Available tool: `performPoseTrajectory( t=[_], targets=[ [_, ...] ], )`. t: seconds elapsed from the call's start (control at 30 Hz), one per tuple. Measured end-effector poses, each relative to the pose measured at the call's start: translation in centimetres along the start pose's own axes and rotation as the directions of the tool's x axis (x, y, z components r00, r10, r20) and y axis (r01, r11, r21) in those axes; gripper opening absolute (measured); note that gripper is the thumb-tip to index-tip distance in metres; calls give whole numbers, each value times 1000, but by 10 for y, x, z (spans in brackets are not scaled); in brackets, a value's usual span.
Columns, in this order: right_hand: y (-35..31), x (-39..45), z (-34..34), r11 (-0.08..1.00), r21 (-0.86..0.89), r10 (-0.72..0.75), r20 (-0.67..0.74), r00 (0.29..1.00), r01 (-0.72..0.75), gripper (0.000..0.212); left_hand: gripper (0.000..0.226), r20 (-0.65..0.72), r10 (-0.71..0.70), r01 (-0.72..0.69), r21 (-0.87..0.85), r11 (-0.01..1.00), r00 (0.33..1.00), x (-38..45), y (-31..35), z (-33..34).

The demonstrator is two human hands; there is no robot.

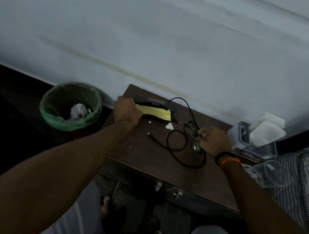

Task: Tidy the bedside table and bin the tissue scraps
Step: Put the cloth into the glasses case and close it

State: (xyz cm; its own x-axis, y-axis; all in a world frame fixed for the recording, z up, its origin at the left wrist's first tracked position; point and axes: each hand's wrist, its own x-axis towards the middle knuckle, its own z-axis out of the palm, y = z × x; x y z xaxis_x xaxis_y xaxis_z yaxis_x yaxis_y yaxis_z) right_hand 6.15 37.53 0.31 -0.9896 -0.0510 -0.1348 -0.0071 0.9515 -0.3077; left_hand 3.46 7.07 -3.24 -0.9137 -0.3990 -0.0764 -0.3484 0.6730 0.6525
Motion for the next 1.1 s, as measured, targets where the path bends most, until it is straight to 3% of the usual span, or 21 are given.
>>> performPoseTrajectory(
  t=[0.13,0.27,0.43,0.63,0.77,0.87,0.97,1.1],
  targets=[
    [3,-5,10,995,-73,63,-31,998,-65,35,32,-53,87,-88,-14,996,995,0,-3,-4],
    [-7,-1,23,982,-87,165,-58,985,-169,45,46,-12,161,-161,12,987,987,11,-3,-6],
    [-19,2,31,965,-94,227,-154,962,-243,34,70,146,279,-286,29,958,949,25,-10,-14],
    [-14,5,28,968,-80,217,-204,955,-237,23,50,216,313,-308,-59,950,925,35,-6,-23],
    [-15,5,19,989,-18,134,-349,928,-150,20,49,248,268,-252,-95,963,931,42,-6,-25],
    [-20,7,14,999,40,1,-464,886,20,27,47,248,261,-244,-100,965,933,44,-4,-26],
    [-38,9,14,969,-10,-227,-432,873,247,30,45,249,238,-205,-153,967,939,47,-5,-26],
    [-74,18,23,936,-63,-343,-394,853,347,19,41,243,210,-155,-225,962,947,48,-9,-25]
  ],
)
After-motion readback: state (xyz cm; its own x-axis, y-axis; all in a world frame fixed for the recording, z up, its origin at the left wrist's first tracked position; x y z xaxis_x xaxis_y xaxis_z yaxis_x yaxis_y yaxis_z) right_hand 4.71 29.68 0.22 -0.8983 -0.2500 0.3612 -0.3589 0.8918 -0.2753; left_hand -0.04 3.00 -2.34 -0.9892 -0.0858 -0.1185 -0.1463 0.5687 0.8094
